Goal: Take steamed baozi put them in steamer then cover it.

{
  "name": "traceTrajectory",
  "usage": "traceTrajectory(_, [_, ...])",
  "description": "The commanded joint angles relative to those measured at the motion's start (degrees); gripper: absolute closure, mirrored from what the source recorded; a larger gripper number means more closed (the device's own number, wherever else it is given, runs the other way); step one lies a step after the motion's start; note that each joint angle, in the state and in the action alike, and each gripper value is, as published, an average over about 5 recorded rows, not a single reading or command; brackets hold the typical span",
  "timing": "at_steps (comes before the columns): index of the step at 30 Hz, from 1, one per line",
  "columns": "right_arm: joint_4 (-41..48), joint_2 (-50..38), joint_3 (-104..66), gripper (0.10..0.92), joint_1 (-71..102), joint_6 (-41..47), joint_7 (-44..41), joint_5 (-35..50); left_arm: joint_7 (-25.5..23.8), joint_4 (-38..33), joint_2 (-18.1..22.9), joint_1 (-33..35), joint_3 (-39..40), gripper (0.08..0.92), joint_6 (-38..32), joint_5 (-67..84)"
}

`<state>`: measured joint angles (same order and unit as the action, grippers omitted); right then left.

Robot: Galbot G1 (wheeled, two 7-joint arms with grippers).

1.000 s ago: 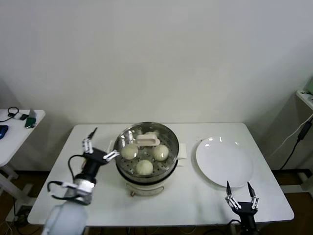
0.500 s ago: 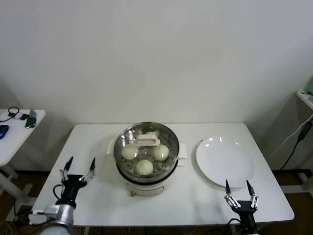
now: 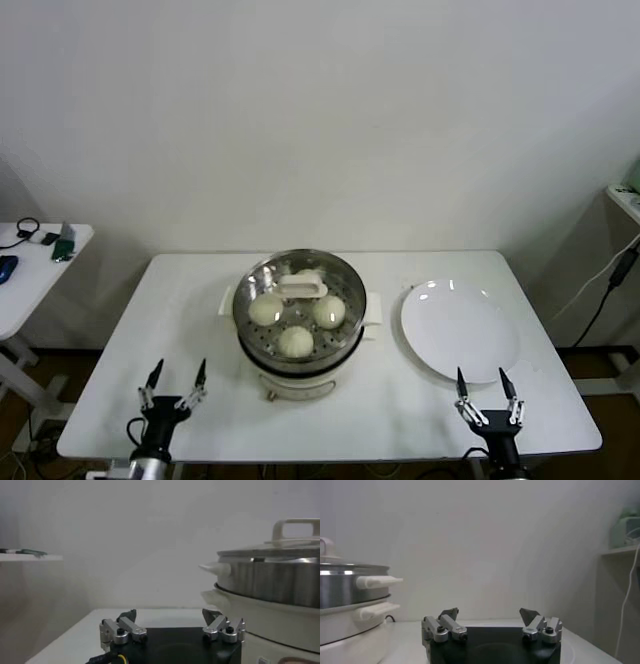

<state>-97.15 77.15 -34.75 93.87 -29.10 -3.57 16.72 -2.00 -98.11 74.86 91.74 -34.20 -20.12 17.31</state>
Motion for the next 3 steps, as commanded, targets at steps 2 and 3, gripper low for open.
traceTrajectory(2, [-0.1,0.2,0.1,0.203,0.1,0.1,-0.4,0.1,-0.2,2.1,0.6,0.8,0.9,0.177,-2.8,0.8])
traceTrajectory(3, [-0.1,0.2,0.1,0.203,0.0,0.1,-0.4,0.1,-0.2,2.1,0.6,0.8,0.9,0.177,-2.8,0.8])
